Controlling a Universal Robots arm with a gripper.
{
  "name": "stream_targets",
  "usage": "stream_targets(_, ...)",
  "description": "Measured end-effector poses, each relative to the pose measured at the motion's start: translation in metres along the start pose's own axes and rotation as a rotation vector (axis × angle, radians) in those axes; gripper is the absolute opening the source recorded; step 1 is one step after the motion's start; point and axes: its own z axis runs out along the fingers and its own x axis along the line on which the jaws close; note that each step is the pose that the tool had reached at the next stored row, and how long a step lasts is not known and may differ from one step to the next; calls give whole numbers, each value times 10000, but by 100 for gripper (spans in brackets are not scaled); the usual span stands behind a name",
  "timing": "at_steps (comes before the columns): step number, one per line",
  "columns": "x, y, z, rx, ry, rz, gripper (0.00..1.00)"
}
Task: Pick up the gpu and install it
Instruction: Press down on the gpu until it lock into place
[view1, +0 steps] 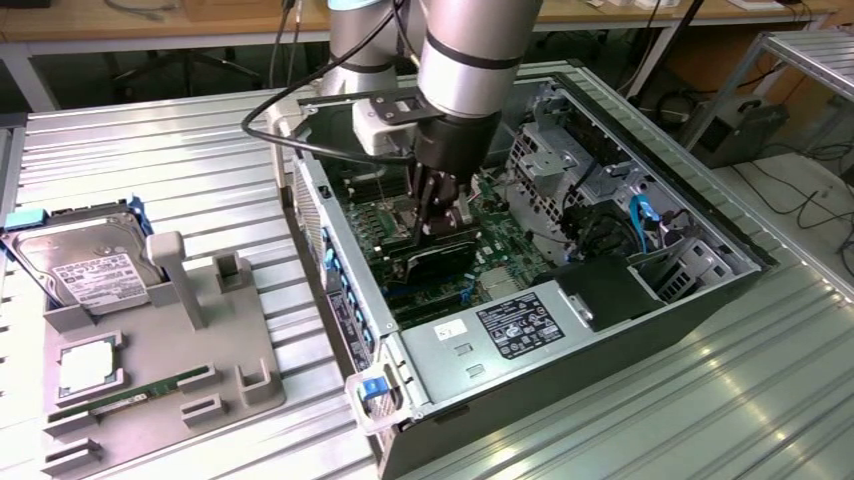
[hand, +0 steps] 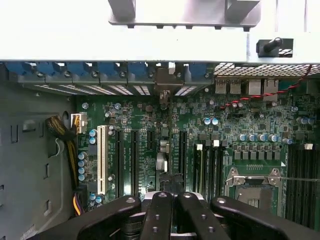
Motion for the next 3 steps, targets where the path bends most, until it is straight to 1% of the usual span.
stream_targets(3, 0, 0, 0, 0, -1, 0, 11)
